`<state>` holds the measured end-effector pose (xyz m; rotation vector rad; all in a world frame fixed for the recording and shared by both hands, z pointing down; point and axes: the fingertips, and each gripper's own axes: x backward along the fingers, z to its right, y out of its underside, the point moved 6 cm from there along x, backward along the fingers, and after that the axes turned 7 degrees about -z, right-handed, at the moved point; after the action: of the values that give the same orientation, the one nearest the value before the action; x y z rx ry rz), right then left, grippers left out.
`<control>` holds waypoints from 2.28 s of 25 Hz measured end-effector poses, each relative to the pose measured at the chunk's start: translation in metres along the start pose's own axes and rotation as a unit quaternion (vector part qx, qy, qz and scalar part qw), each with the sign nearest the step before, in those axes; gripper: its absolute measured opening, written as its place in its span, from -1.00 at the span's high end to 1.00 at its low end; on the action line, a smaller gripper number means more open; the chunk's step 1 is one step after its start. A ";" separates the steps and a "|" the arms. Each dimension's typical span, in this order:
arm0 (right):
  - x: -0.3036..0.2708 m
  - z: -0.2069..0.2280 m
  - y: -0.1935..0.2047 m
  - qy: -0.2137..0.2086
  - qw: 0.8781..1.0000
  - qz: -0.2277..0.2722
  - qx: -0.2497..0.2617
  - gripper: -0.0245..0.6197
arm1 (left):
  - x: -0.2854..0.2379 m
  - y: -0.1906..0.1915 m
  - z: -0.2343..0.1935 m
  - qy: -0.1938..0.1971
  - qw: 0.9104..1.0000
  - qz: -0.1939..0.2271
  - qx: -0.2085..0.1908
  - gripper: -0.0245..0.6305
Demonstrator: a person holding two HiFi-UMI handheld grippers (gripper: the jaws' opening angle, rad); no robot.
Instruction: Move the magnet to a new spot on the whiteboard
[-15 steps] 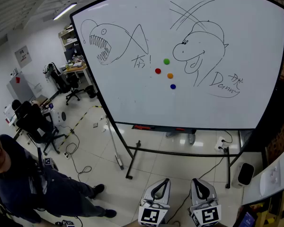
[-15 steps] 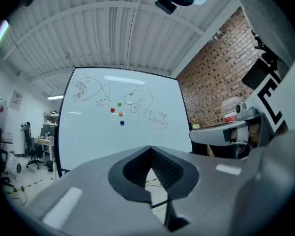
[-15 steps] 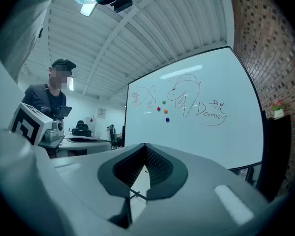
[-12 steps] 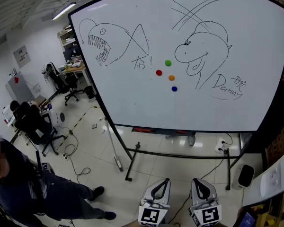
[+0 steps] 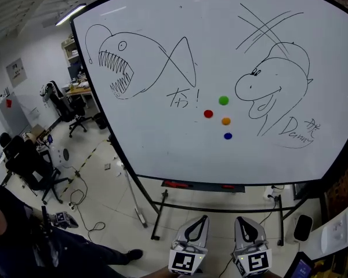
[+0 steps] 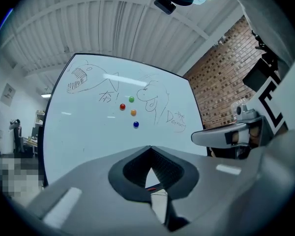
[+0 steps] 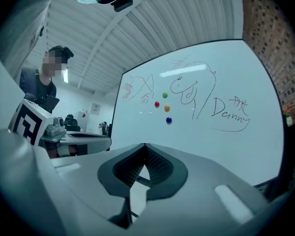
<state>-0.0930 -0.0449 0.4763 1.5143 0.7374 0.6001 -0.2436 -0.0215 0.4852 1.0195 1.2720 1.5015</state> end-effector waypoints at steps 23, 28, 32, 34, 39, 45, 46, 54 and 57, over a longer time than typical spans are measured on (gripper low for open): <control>-0.173 0.073 -0.068 0.064 0.991 0.069 0.092 0.90 | -0.160 -0.058 -0.094 0.022 0.994 0.093 -0.050 0.93; -0.193 0.080 -0.080 0.074 0.986 0.082 0.122 0.90 | -0.179 -0.059 -0.097 0.022 0.996 0.075 -0.045 0.93; -0.212 0.087 -0.084 0.076 0.982 0.069 0.160 0.62 | -0.190 -0.060 -0.097 0.024 0.996 0.073 -0.046 0.93; -0.220 0.087 -0.088 0.085 0.977 0.076 0.182 0.57 | -0.193 -0.060 -0.097 0.026 0.996 0.073 -0.046 0.93; -0.236 0.092 -0.085 0.116 0.965 0.042 0.231 0.45 | -0.195 -0.062 -0.099 0.028 0.996 0.076 -0.045 0.93; -0.252 0.095 -0.075 0.147 0.954 0.010 0.262 0.45 | -0.196 -0.064 -0.103 0.034 0.995 0.078 -0.048 0.93; -0.252 0.095 -0.075 0.153 0.952 0.010 0.265 0.47 | -0.196 -0.063 -0.104 0.035 0.995 0.077 -0.048 0.93; -0.252 0.095 -0.076 0.164 0.953 0.001 0.256 0.53 | -0.195 -0.061 -0.108 0.052 0.995 0.077 -0.045 0.93; -0.254 0.095 -0.077 0.167 0.953 -0.002 0.253 0.53 | -0.194 -0.063 -0.110 0.062 0.994 0.078 -0.044 0.93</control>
<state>-0.1959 -0.2976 0.4069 1.9006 1.2229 0.7079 -0.2905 -0.2322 0.4007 1.0002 1.2216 1.7495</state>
